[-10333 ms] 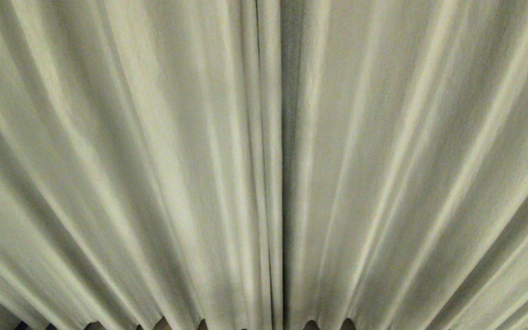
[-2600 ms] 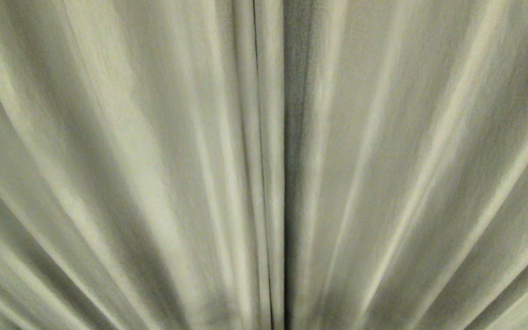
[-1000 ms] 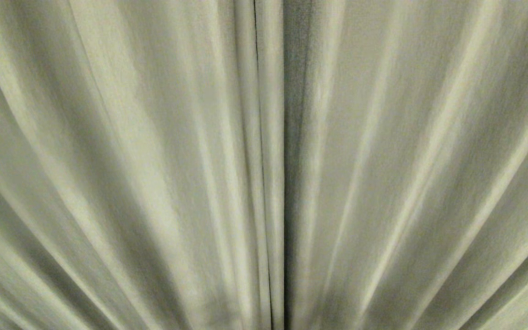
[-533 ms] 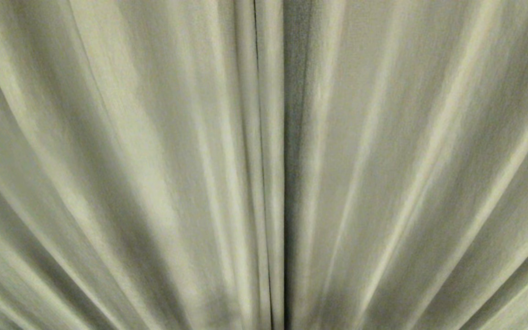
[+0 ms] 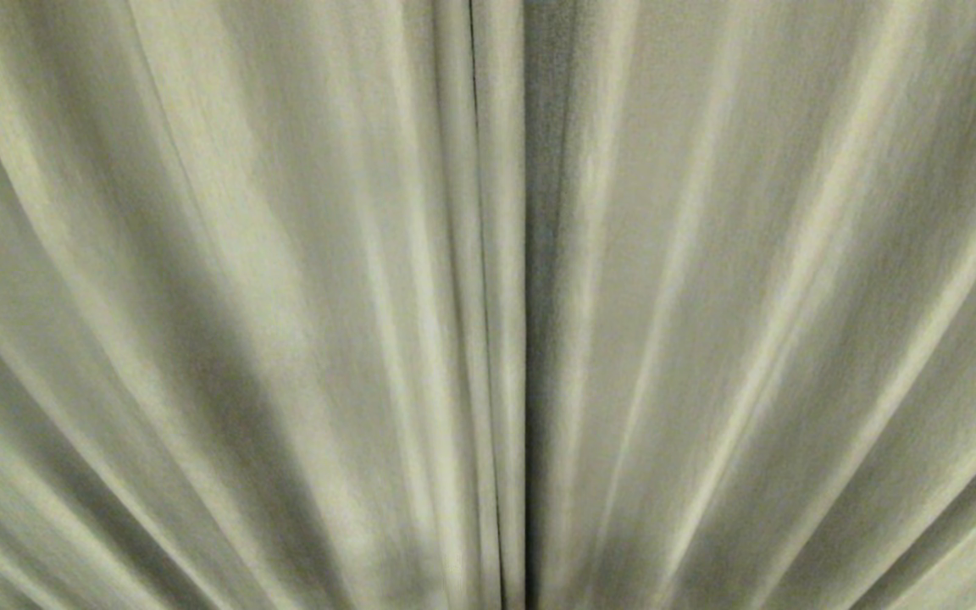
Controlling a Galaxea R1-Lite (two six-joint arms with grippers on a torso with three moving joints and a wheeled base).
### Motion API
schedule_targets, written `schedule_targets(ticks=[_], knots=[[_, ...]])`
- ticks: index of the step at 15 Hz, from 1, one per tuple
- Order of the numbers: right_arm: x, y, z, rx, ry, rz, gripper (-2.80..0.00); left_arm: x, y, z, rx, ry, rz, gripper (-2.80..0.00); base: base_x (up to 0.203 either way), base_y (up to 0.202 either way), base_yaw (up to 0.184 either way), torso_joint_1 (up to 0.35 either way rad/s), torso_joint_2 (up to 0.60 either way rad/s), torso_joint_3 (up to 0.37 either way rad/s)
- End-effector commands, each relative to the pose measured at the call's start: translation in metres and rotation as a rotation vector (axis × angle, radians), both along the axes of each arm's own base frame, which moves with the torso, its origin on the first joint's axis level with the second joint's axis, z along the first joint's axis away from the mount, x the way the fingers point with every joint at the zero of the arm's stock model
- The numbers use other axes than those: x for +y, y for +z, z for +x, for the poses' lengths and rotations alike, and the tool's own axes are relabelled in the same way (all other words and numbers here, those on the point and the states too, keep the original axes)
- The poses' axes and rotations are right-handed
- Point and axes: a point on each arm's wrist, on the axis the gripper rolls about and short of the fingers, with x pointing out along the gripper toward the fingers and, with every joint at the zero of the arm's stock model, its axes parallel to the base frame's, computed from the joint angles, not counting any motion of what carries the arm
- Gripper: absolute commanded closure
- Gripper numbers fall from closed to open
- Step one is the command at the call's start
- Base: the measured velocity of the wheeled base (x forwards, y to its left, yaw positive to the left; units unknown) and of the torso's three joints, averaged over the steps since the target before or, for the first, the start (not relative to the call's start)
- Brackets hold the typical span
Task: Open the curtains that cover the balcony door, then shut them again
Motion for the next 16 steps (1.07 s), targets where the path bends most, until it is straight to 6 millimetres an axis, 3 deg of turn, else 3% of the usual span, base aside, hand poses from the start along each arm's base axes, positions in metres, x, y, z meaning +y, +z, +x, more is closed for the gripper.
schedule_targets(ticks=[1, 2, 3, 4, 9, 16], knots=[[0.000, 0.000, 0.000, 0.001, 0.000, 0.000, 0.00, -0.011, 0.019, 0.032, 0.098, -0.130, 0.032, 0.00, 0.000, 0.000, 0.000, 0.000, 0.00, 0.000], [0.000, 0.000, 0.000, 0.001, 0.001, 0.000, 0.00, -0.014, 0.027, 0.038, 0.112, -0.176, 0.050, 0.00, 0.000, 0.000, 0.000, 0.000, 0.00, 0.000], [0.000, 0.000, 0.000, 0.001, 0.000, 0.000, 0.00, -0.018, 0.028, 0.043, 0.138, -0.216, 0.091, -1.29, 0.000, 0.000, 0.000, 0.000, 0.00, 0.000], [0.000, 0.000, 0.000, 0.001, -0.001, 0.000, 0.00, -0.021, 0.026, 0.049, 0.161, -0.230, 0.122, -2.80, 0.000, 0.000, 0.000, 0.000, 0.00, 0.000], [0.000, 0.000, 0.000, 0.001, -0.001, 0.000, 0.00, -0.039, 0.026, 0.087, 0.233, -0.217, 0.165, -2.80, 0.000, 0.000, 0.000, 0.000, 0.00, 0.000], [0.000, 0.000, 0.000, 0.001, 0.000, 0.000, 0.00, -0.080, 0.045, 0.153, 0.252, -0.154, 0.206, -2.80, 0.000, 0.000, 0.000, 0.000, 0.00, 0.000]])
